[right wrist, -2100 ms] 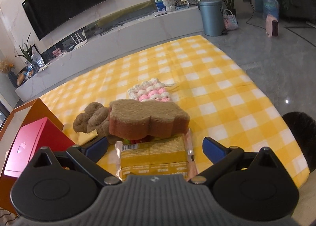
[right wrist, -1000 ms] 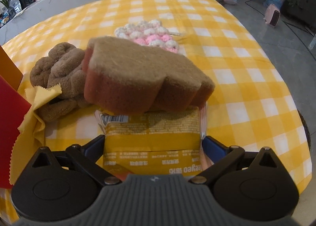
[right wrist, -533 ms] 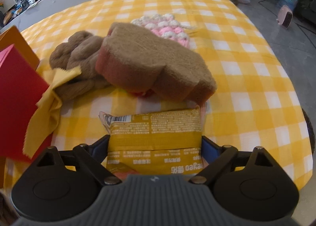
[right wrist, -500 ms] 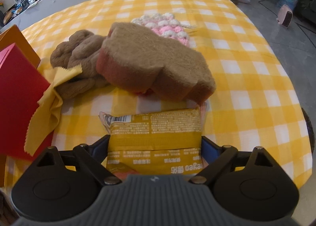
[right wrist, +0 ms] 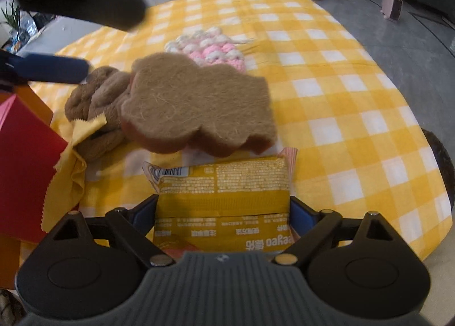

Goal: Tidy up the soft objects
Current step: 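Grasp the brown sponge with the left tool while the right tool holds the packet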

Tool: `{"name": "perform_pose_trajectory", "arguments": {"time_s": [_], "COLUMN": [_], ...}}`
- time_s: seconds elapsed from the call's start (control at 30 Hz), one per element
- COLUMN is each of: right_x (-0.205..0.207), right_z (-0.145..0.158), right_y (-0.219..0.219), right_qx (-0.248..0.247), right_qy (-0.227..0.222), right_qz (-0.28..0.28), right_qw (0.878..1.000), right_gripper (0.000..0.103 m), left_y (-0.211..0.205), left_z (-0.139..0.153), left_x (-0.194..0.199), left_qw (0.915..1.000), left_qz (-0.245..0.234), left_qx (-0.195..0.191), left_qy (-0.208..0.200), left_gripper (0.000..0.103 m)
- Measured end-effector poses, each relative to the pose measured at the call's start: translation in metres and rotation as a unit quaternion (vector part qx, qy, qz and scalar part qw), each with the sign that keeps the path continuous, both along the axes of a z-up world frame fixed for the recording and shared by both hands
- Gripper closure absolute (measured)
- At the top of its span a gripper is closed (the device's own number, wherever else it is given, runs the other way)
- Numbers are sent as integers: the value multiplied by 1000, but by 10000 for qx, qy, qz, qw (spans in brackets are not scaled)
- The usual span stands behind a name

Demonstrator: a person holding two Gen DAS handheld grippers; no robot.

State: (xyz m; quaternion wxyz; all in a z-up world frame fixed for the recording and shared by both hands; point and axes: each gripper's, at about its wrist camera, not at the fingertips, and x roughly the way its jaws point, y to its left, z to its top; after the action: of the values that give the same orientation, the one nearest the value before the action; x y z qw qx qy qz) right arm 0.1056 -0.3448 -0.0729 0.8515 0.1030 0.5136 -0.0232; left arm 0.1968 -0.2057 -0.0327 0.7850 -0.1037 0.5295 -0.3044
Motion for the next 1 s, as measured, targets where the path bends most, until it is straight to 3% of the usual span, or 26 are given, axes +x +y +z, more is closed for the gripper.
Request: {"name": "perform_pose_trajectory", "arguments": {"time_s": [0.13,0.3,0.43,0.53,0.6,0.73,0.9,1.0], "right_x": [4,4,5,4,3,3,0,-1], "right_z": [-4,-4,-5,-5,-5,-4,-2,-1], "right_y": [-3,-3,-3,-3,-4,-7,-6,-6], "right_qx": [81,66,40,32,55,102,67,86], "right_qy": [64,69,79,77,70,59,53,39], "right_qz": [-30,25,41,55,49,28,61,40], "right_qw": [9999,10000,10000,9999,9999,9999,9999,9999], "right_gripper": [12,12,12,12,12,12,12,12], "left_y": [-2,-10,-11,-4,-2,-3,11,24], "left_z": [-30,-39,-51,-60,-57,-33,6,31], "left_x": [13,12,13,14,14,2,-13,-19], "left_qw": [9973,9976,9971,9968,9965,9999,9967,9937], "left_qz": [354,299,278,371,279,-93,-245,-369], "left_qx": [32,578,579,-170,-293,-104,51,233], "left_qy": [642,242,399,682,732,81,-770,-1029], "left_gripper": [23,21,18,52,57,66,66,66]}}
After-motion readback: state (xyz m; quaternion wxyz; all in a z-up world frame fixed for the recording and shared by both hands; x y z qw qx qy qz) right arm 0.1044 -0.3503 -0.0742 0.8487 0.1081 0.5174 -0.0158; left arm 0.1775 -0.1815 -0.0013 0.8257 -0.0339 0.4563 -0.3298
